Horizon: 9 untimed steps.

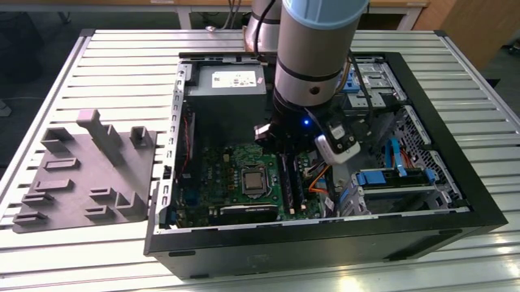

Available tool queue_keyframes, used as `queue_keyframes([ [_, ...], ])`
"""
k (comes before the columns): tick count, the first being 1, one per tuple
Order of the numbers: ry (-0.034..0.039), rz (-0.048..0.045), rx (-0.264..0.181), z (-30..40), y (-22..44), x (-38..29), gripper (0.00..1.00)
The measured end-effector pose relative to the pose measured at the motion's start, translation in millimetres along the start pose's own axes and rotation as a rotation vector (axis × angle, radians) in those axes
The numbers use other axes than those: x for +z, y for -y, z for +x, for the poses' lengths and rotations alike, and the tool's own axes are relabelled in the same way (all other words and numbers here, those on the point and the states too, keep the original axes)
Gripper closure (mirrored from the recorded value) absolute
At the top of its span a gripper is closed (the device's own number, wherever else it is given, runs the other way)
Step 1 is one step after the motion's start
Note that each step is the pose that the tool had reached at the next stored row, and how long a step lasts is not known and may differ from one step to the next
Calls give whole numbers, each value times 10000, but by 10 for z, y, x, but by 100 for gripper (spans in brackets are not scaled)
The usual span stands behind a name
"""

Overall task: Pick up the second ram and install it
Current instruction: 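Press down the second ram until it locks into place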

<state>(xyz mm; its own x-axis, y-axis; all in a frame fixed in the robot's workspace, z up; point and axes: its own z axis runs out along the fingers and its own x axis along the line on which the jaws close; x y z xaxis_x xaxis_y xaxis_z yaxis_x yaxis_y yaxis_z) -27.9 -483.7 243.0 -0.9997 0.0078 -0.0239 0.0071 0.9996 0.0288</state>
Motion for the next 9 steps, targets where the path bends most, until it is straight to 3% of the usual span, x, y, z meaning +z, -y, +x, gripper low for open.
queue_keyframes([
  [9, 0, 0, 1, 0, 24, 1, 89],
])
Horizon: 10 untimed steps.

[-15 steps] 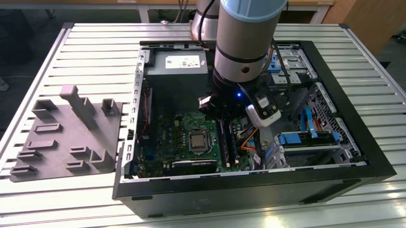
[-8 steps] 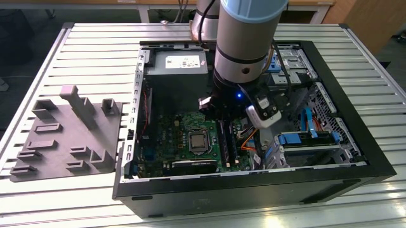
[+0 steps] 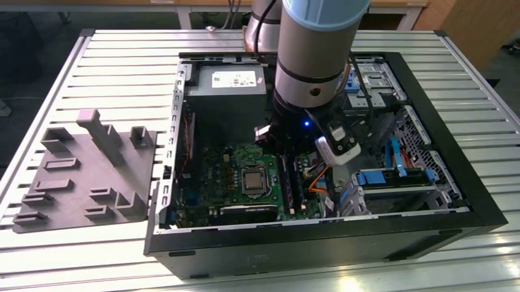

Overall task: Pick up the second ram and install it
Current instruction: 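Press down the second ram until it locks into place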

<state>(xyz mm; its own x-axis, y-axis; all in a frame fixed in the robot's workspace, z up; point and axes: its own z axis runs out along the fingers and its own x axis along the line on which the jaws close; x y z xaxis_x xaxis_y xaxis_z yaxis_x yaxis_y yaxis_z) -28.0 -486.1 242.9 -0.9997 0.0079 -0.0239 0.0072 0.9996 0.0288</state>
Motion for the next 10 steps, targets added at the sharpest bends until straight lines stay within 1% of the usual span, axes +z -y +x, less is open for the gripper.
queue_keyframes([
  [10, 0, 0, 0, 0, 27, 0, 89],
])
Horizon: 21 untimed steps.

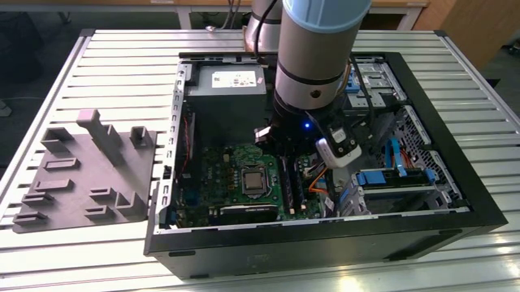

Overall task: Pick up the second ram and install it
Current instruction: 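Press down the second ram until it locks into place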

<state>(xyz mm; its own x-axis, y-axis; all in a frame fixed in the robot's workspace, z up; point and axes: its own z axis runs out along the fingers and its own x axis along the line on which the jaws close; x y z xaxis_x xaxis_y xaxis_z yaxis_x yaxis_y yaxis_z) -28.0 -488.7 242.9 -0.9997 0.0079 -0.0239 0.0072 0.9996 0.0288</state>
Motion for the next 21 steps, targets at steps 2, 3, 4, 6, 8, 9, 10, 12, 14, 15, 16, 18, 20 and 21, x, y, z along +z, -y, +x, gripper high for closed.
queue_keyframes([
  [2, 0, 0, -1, 0, 8, 0, 89],
  [3, 0, 1, -1, -1, 14, 0, 89],
  [4, 0, 1, -1, -1, 20, 0, 89],
  [6, 0, 1, 0, 0, 33, 0, 89],
  [8, 0, 1, 0, -1, 46, -1, 89],
  [9, -1, 1, 0, 0, 51, -1, 89],
  [10, 0, 1, 0, 0, 56, -1, 89],
  [12, 0, 1, 0, -1, 64, -1, 89],
  [14, 0, 0, 0, -1, 73, 0, 89],
  [15, 0, 0, 0, -1, 78, 0, 89],
  [16, 0, 1, 0, -1, 84, 0, 89],
  [18, 0, 0, 0, -1, 93, 1, 89],
  [20, 0, 0, 0, -1, 103, 3, 89],
  [21, 0, 1, 0, -1, 108, 4, 89],
])
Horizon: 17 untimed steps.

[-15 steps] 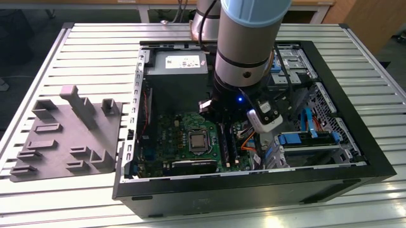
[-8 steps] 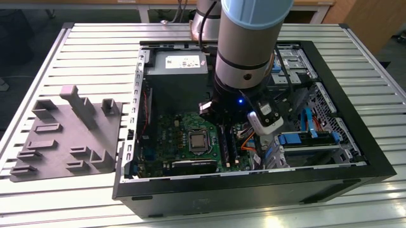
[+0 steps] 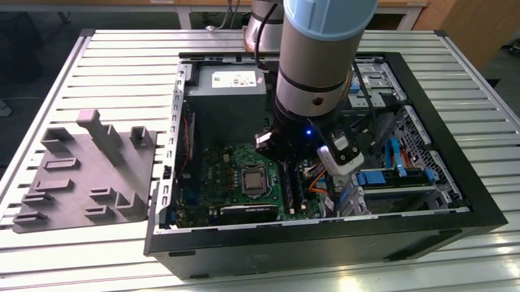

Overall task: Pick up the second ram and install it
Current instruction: 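Press down the second ram until it locks into place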

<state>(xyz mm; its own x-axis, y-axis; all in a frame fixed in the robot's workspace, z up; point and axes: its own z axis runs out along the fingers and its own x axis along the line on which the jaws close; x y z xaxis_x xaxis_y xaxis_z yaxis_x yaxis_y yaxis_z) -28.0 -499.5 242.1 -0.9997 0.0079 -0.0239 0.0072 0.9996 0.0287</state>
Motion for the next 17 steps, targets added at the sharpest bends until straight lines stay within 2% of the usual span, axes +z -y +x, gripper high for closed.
queue_keyframes([
  [17, 0, 0, 0, 0, 66, 20, 89],
])
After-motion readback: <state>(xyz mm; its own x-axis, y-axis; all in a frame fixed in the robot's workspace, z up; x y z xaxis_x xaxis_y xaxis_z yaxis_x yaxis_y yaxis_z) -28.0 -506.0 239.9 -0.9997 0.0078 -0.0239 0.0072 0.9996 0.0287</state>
